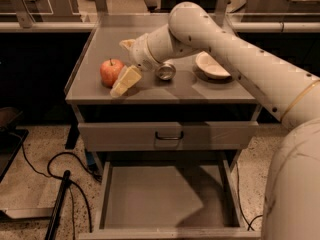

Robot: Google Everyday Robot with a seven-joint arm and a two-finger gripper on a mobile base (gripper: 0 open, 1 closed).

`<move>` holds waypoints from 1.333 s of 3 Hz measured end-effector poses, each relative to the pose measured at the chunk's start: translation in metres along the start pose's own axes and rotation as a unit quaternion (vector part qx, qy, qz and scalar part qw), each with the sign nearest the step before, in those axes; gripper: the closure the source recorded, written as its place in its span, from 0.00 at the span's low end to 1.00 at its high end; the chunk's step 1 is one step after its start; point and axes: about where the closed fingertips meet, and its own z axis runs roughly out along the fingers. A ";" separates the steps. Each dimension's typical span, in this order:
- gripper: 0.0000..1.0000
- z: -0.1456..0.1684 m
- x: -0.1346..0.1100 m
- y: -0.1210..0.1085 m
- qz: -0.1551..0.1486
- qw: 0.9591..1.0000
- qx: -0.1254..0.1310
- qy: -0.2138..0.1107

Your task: Place apple into middle drawer

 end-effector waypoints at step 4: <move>0.00 0.018 -0.018 -0.012 -0.014 0.999 0.004 -0.034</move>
Offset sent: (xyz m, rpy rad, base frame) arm -0.0054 -0.0144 -0.0066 0.0720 -0.0026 -0.0506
